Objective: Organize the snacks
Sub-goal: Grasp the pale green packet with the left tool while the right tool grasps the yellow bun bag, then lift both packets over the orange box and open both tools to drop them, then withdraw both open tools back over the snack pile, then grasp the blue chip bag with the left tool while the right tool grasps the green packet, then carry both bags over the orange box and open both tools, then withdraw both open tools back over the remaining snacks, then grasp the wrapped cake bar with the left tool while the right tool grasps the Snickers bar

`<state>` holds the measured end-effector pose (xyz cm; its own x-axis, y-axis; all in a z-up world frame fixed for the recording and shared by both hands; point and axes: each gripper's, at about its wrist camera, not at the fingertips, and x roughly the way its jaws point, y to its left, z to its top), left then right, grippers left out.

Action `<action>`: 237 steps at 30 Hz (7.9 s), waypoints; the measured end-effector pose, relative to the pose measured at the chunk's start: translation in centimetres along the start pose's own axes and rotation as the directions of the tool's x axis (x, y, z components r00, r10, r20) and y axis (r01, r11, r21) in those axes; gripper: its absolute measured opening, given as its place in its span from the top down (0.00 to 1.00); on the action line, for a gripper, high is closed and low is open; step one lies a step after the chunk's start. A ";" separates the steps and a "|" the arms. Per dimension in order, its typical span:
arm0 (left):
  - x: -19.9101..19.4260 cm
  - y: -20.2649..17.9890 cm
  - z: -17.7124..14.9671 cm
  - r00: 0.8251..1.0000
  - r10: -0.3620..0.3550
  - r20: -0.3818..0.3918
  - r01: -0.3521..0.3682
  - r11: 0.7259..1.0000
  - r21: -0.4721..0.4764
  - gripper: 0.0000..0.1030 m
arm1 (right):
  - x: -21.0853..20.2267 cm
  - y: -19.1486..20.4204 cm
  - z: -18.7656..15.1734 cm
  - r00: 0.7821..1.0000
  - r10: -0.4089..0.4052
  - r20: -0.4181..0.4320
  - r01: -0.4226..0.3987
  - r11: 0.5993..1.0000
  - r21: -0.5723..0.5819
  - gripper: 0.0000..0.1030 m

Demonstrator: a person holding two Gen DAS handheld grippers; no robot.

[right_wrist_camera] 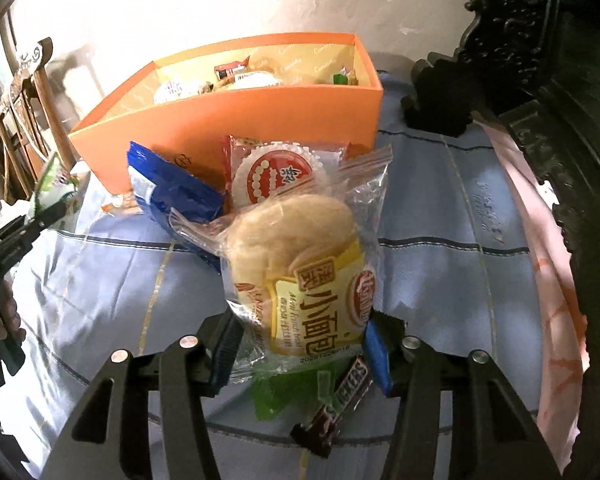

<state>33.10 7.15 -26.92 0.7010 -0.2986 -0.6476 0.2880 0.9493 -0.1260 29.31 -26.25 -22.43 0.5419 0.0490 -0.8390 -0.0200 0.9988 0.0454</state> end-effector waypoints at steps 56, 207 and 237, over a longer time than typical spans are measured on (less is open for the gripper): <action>-9.2 -7.9 15.9 0.941 -0.265 0.209 0.252 0.964 0.084 0.83 | -15.9 4.4 12.9 0.935 0.165 0.314 -0.139 0.985 -0.105 0.47; 9.3 -11.3 5.3 0.990 0.103 -0.093 -0.089 0.985 0.148 0.04 | 2.8 -0.5 -3.5 0.985 -0.133 -0.110 0.133 0.991 -0.011 0.09; 8.3 -7.9 2.2 0.977 0.102 -0.185 -0.087 0.993 0.084 0.25 | 2.7 -1.1 -4.6 0.996 0.048 -0.081 -0.042 0.997 0.070 0.76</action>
<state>38.03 -3.07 -29.65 0.5936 -0.1772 -0.7850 0.2797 0.9601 -0.0052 26.91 -27.22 -27.21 0.4703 0.0969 -0.8772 0.0161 0.9929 0.1183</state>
